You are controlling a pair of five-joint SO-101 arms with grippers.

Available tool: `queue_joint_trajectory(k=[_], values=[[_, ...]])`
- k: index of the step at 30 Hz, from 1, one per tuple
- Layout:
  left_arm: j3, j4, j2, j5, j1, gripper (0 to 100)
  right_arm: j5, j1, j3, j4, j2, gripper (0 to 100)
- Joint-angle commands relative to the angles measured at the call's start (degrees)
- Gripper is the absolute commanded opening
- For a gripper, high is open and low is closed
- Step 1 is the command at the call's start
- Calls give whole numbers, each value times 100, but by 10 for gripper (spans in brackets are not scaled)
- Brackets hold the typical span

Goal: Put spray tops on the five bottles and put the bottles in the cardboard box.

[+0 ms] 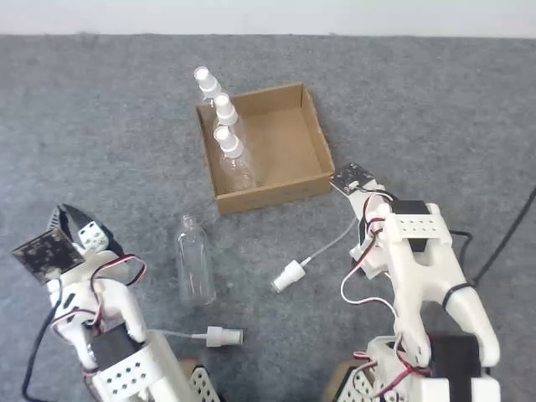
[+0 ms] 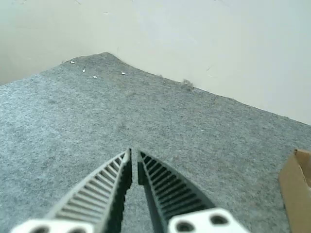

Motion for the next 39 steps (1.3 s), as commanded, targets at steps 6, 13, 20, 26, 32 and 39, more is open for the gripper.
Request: queue_joint_trajectory(k=[6, 13, 20, 26, 32, 39], values=[[-40, -70, -79, -44, -9, 13, -9, -84, -1196, 1200, -57, 7], [-40, -70, -79, -44, -9, 13, -905, -119, -1811, 1877, -57, 7], [-40, -70, -79, -44, -9, 13, -1477, -435, -1837, 2325, -848, 7], [-40, -70, -79, -44, -9, 13, -2716, -558, -1837, 2484, -1930, 9], [-40, -70, -79, -44, -9, 13, -3235, -558, -1846, 2343, -2440, 7], [-40, -70, -79, -44, -9, 13, -3930, -549, -1829, 1947, -2800, 7]])
